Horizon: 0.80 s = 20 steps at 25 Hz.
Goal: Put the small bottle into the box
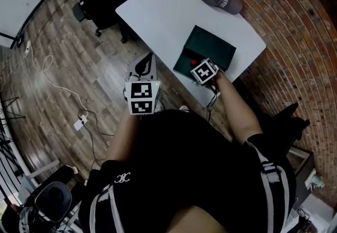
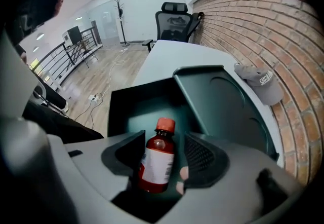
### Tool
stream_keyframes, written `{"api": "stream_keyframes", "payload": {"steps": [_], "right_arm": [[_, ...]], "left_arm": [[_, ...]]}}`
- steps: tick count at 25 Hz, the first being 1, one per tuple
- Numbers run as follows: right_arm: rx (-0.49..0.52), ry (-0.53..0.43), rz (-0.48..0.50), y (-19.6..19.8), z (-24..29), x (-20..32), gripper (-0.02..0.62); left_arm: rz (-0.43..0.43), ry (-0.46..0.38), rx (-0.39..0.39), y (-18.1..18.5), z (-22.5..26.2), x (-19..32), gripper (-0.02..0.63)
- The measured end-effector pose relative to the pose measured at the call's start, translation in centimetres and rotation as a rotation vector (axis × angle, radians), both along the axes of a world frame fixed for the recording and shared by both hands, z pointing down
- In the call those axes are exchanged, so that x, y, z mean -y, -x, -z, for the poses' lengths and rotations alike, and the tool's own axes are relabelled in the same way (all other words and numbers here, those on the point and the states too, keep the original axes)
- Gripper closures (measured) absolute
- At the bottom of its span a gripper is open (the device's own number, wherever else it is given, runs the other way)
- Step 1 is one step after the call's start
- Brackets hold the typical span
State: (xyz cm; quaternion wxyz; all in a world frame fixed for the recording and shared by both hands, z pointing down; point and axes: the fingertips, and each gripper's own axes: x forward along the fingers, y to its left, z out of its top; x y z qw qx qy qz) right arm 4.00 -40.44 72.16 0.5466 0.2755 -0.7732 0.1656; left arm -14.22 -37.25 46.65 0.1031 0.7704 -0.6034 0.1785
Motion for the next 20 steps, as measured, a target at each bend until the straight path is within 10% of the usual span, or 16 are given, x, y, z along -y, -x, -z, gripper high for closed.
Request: {"api": "stream_keyframes", "payload": {"steps": [4,7,20], "right_arm": [[0.143,-0.129,-0.069,0.6,4.7,1.6,0.387],[0.260,-0.338,-0.147,0.5,10.2,2.7,0.551],[0.569,-0.898,-0.507,-7.5,29.1,2.0,0.566]], "left_arm": [[0.003,-0.038,-0.021,-0.2,0.7,0.5,0.597],[0.008,-0.062,-0.052,-0.3,1.4,0.9,0.597],[-0.132,-0.071,-0.152,-6.2,2.6,3.6,0.597]]}}
